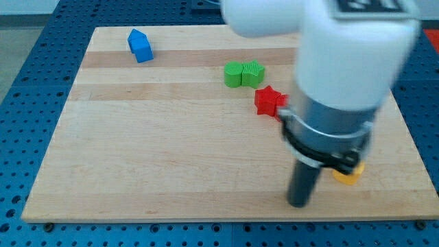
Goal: Slide the yellow blocks slightly up
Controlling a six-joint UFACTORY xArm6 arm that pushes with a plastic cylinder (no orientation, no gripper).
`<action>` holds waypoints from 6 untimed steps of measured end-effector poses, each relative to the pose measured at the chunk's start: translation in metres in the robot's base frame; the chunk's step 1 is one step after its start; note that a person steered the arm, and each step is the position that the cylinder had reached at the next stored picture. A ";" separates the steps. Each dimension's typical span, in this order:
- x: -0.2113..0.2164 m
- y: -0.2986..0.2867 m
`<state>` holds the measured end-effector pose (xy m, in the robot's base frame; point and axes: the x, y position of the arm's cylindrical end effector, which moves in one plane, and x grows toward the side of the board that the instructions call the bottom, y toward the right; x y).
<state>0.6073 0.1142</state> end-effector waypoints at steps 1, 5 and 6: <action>-0.003 0.035; -0.002 0.061; 0.007 0.076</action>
